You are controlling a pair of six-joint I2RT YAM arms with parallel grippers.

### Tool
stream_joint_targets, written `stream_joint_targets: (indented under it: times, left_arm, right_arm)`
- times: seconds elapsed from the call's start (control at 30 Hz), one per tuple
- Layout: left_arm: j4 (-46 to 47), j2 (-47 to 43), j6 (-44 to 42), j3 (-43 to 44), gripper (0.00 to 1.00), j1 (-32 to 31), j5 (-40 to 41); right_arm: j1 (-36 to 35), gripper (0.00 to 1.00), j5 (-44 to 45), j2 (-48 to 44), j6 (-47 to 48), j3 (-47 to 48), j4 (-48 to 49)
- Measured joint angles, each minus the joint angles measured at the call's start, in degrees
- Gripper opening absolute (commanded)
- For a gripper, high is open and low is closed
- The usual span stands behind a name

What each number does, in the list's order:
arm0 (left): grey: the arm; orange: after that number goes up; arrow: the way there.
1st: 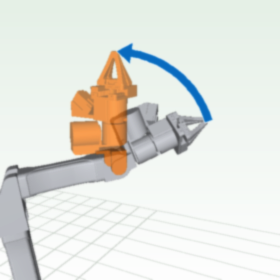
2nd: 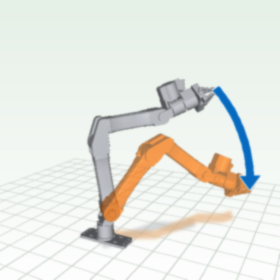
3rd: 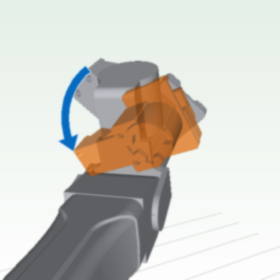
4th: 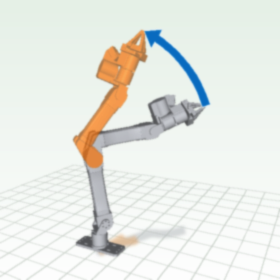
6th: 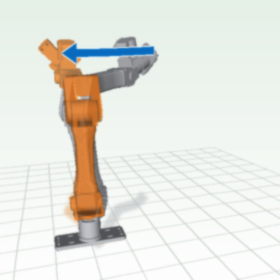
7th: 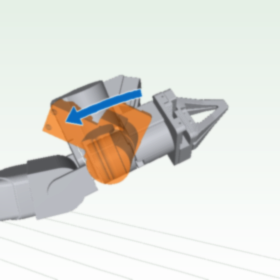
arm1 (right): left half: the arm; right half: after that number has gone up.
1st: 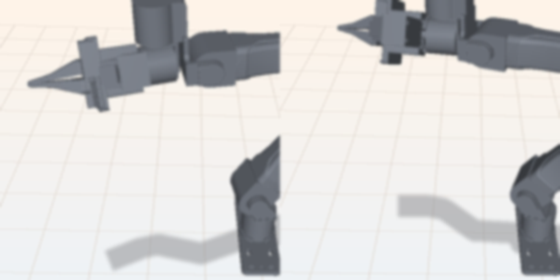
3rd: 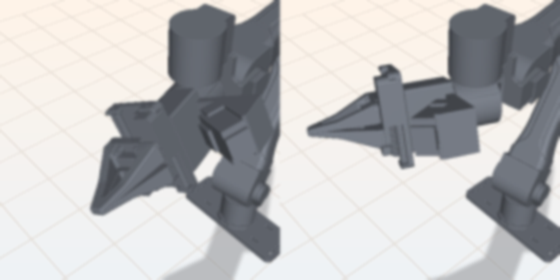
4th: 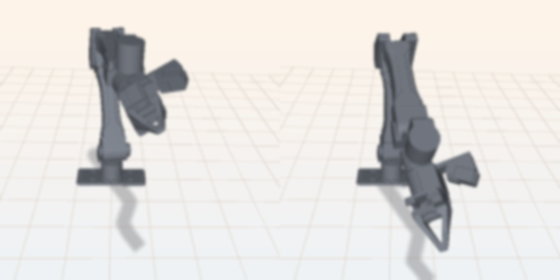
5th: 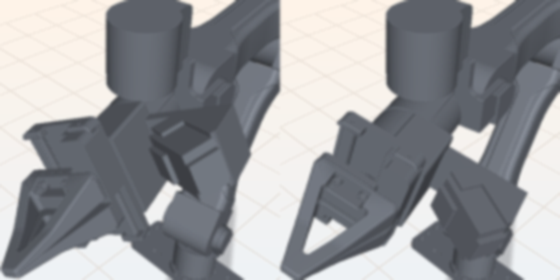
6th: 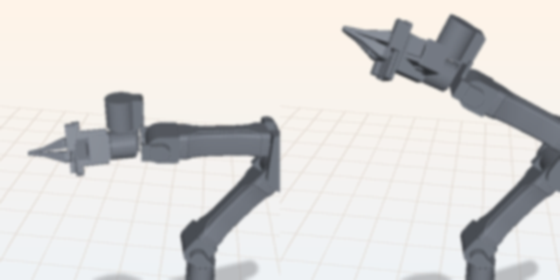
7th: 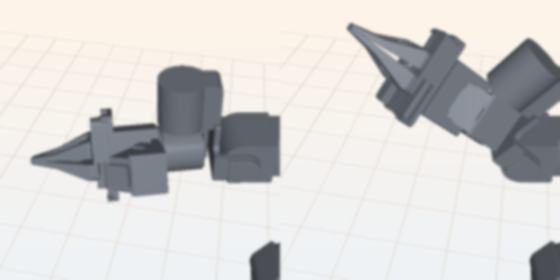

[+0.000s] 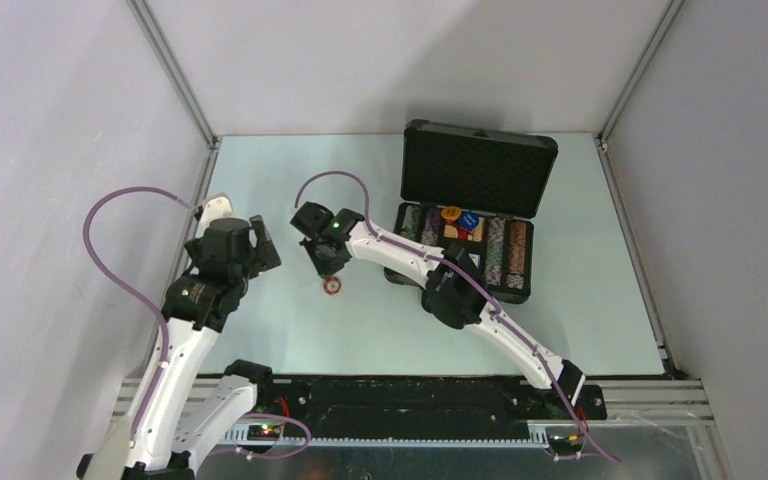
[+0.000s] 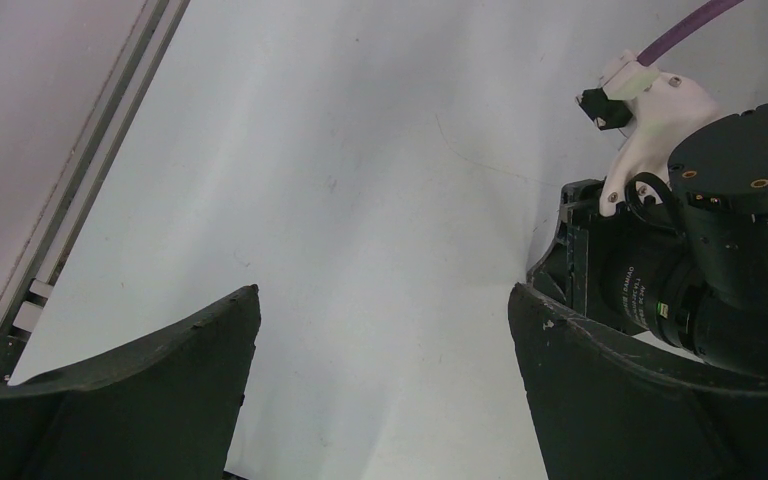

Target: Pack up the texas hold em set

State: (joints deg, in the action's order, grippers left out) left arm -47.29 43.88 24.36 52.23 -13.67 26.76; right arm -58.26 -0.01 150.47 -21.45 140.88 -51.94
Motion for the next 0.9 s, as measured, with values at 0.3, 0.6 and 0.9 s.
stream_joint_targets:
  times: [0.3, 0.6, 0.9]
  left_arm:
    - [0.0, 0.0, 0.0, 0.0, 0.98, 0.0, 0.0]
    - [0.0, 0.0, 0.0, 0.0, 0.98, 0.1, 0.0]
    - [0.0, 0.0, 0.0, 0.0, 0.98, 0.1, 0.0]
  right_arm:
    - [0.2, 0.09, 0.5, 0.0, 0.9, 0.2, -0.8]
    - [0.2, 0.08, 0.4, 0.0, 1.7, 0.2, -1.1]
    - [0.1, 0.21, 0.9, 0.0, 1.6, 0.2, -1.0]
